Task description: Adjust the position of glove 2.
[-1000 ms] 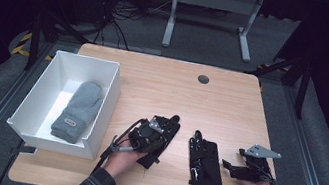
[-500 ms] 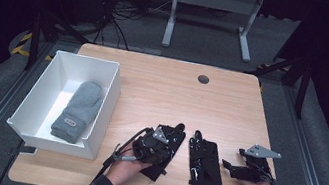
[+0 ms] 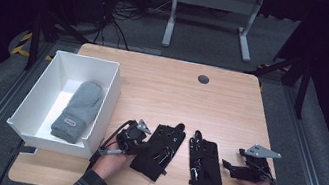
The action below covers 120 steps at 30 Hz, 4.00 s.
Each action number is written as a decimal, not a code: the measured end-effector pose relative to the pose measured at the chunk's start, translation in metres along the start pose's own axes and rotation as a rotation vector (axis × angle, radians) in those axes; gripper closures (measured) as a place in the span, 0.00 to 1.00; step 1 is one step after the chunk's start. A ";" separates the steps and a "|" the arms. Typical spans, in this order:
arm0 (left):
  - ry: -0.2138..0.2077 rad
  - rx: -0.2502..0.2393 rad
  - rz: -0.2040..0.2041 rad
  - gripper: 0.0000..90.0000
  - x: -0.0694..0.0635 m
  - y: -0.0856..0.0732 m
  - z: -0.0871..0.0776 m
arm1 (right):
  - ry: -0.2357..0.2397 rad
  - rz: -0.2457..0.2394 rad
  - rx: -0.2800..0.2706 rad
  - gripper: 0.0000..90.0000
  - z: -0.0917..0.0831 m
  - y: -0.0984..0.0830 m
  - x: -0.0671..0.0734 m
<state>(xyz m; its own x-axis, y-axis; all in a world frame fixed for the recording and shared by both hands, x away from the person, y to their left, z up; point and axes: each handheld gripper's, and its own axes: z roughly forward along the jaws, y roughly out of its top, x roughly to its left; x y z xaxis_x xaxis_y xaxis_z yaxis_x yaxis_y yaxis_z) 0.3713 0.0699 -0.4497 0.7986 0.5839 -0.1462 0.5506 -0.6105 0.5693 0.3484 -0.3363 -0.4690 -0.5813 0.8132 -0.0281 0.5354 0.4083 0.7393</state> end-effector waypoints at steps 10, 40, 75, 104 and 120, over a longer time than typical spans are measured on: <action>-0.068 0.007 0.036 0.99 -0.017 0.003 0.007 | 0.000 0.000 0.000 0.19 0.000 0.000 0.000; 0.002 -0.043 -0.048 0.95 0.000 0.011 0.015 | 0.099 -0.017 -0.002 0.69 -0.014 0.003 0.001; -0.008 -0.110 -0.115 0.97 0.010 0.020 0.009 | 0.372 -0.174 0.087 1.00 0.002 0.018 0.055; -0.128 -0.295 -0.077 0.98 -0.006 0.058 -0.034 | 0.373 -0.186 0.074 1.00 0.022 0.033 0.062; -0.164 -0.302 -0.049 0.98 -0.019 0.075 -0.026 | 0.371 -0.201 0.067 1.00 0.030 0.040 0.066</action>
<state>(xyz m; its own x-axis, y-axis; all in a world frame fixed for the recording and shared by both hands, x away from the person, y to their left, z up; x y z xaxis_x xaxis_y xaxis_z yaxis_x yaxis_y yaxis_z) 0.3908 0.0268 -0.3832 0.8148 0.4998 -0.2936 0.5123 -0.3839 0.7683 0.3498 -0.2539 -0.4614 -0.8526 0.5155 0.0859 0.4205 0.5792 0.6983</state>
